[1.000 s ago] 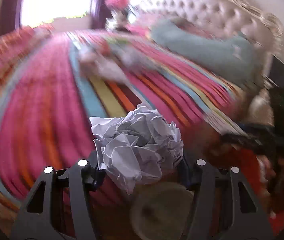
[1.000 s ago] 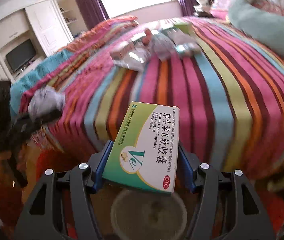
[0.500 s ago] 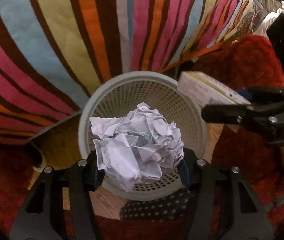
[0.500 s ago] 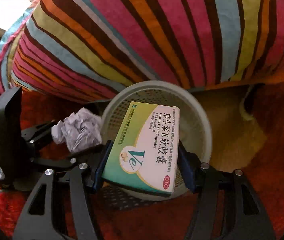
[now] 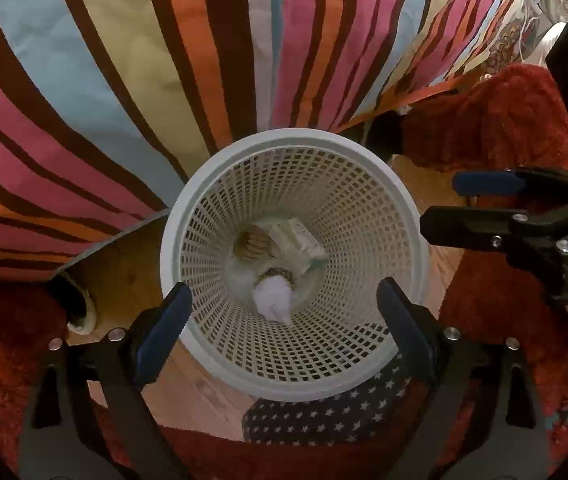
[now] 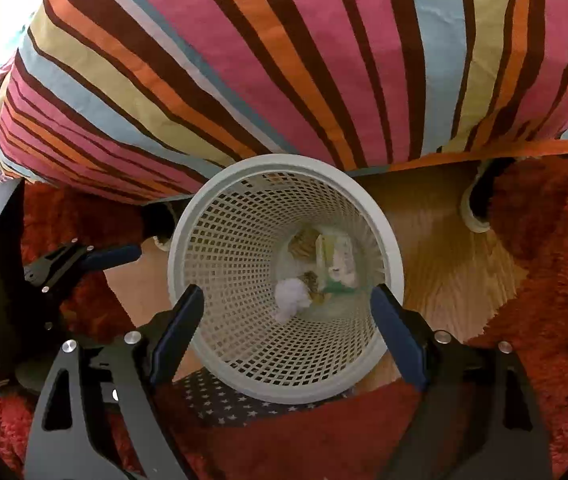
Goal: Collect trash
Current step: 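Release the crumpled paper and Ve box into the wastebasket with both tools, then grasp the pink box with the left tool while the right tool grasps the tissue pack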
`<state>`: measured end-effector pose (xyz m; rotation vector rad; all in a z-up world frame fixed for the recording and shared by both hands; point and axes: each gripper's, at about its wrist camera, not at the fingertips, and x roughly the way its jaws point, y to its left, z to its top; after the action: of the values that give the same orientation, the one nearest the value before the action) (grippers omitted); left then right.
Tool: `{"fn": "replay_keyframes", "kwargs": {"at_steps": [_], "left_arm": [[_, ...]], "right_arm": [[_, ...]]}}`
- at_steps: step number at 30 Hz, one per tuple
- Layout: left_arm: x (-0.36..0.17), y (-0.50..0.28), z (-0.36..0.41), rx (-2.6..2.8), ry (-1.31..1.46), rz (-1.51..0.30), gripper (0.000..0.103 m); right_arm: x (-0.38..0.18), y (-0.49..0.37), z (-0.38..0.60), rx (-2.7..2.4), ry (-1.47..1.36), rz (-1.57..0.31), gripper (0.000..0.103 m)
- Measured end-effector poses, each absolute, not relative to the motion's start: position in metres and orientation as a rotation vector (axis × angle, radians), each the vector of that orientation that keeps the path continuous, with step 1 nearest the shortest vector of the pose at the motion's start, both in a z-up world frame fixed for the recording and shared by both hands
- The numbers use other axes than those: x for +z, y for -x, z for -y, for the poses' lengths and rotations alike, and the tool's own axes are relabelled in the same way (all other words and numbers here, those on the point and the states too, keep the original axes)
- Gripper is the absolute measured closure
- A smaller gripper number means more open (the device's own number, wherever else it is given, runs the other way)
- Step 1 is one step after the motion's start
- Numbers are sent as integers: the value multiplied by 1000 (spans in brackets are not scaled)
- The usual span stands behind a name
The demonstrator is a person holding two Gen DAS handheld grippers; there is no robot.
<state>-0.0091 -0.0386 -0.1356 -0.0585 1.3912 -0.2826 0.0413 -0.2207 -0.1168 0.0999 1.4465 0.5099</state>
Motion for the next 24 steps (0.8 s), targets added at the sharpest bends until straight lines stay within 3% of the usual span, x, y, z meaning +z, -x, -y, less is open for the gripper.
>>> {"fn": "replay_keyframes", "kwargs": {"at_steps": [11,18,24], "left_arm": [[-104,11,17,-212,105,-1271,12],[11,2,-36,-154,175,-995,12],[92,-92,-99,30,145,-766,12]], "right_arm": [[-105,-41,219,497,-63,-1401,22],[-8,-56,238,507,37,-1082,22],[76,-131,243,408,81,-760,22]]}}
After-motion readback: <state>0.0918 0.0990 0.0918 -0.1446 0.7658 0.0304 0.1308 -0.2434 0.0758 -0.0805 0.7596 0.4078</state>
